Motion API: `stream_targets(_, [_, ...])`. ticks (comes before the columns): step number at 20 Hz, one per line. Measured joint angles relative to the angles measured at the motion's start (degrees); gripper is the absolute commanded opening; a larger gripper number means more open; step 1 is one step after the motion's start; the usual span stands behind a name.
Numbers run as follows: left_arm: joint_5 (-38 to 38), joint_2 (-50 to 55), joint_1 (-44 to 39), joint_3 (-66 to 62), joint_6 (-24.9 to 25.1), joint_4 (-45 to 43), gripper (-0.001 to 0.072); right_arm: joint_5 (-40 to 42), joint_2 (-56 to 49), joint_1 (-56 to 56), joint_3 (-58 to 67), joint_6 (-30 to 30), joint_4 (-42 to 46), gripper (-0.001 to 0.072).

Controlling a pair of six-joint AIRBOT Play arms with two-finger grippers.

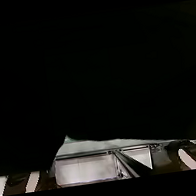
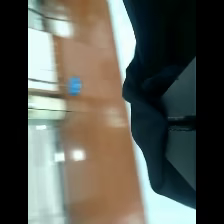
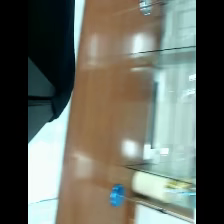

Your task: Fold the shirts.

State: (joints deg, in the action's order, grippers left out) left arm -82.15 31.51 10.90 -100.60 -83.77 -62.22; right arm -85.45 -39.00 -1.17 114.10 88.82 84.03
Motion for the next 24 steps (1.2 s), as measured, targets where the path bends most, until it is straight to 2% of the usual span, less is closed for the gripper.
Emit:
stream_targets(5, [-1.7,1.4,-2.7,13.4,-2.0,-3.9,0.0017,1.2,-0.4,0.0,-13.0,0.4,-1.1,0.0022])
stream_targets(9, [6.5,9.5,-3.3,24.8,-0.7,-4.2,0.0017,8.6,-6.6,0.0,-26.3,-0.4,-3.9,0.0022])
stream_targets(14, [22.1,30.8,-3.4,29.3,1.1,-3.0,0.0017,22.4,-26.1,0.4,-31.7,-1.6,-5.5,0.0022])
stream_targets(16, [28.2,39.8,-3.4,27.9,1.5,-1.1,0.0017,26.7,-35.9,1.2,-30.0,-1.9,-8.2,0.0023])
stream_targets(19, [33.4,51.8,-3.5,23.3,1.7,3.0,0.002,30.3,-49.9,2.4,-24.0,-2.3,-14.0,0.0024])
stream_targets(20, [34.3,54.8,-3.5,21.8,1.7,4.5,0.0083,30.7,-53.7,2.8,-21.7,-2.3,-16.2,0.0103])
stream_targets(21, [34.6,57.6,-3.6,20.4,1.7,6.1,0.0333,30.8,-57.4,3.3,-19.2,-2.3,-18.8,0.0358])
stream_targets(22, [35.3,59.8,-3.7,19.2,1.7,7.8,0.0507,30.6,-60.4,3.8,-17.2,-2.2,-21.1,0.0403])
stream_targets(24, [33.9,62.4,-3.3,17.3,1.2,9.7,0.0507,29.2,-64.6,5.3,-13.2,-1.7,-26.0,0.0403])
